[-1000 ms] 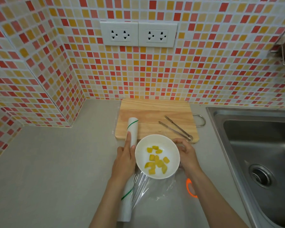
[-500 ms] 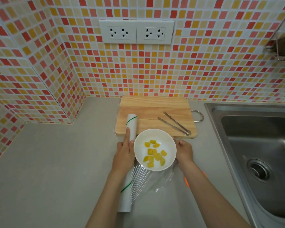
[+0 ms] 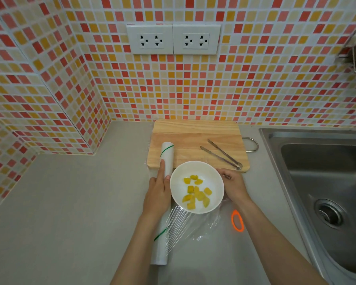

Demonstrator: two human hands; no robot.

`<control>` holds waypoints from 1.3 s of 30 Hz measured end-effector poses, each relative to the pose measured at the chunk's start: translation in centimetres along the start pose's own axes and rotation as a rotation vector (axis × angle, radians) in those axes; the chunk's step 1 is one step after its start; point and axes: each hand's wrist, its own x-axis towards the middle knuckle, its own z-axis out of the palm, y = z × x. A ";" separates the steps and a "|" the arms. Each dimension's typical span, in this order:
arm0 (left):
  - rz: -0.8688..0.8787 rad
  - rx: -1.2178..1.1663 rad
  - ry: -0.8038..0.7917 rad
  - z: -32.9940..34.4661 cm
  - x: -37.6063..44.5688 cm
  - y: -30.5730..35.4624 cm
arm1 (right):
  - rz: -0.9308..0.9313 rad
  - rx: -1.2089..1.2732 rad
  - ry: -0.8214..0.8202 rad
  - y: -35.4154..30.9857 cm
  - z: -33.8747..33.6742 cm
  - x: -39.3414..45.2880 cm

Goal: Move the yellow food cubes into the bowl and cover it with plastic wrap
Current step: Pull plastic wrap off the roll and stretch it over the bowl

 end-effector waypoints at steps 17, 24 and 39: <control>-0.010 -0.007 -0.002 0.1 -0.5 0.5 | -0.388 -0.145 -0.072 -5.2 0.3 0.8; -0.063 0.044 0.029 0.7 -0.8 1.0 | -0.118 -0.094 -0.399 -5.2 1.3 1.6; -0.067 0.035 0.041 0.7 -1.1 1.0 | 0.246 0.447 -0.251 -2.4 0.8 0.9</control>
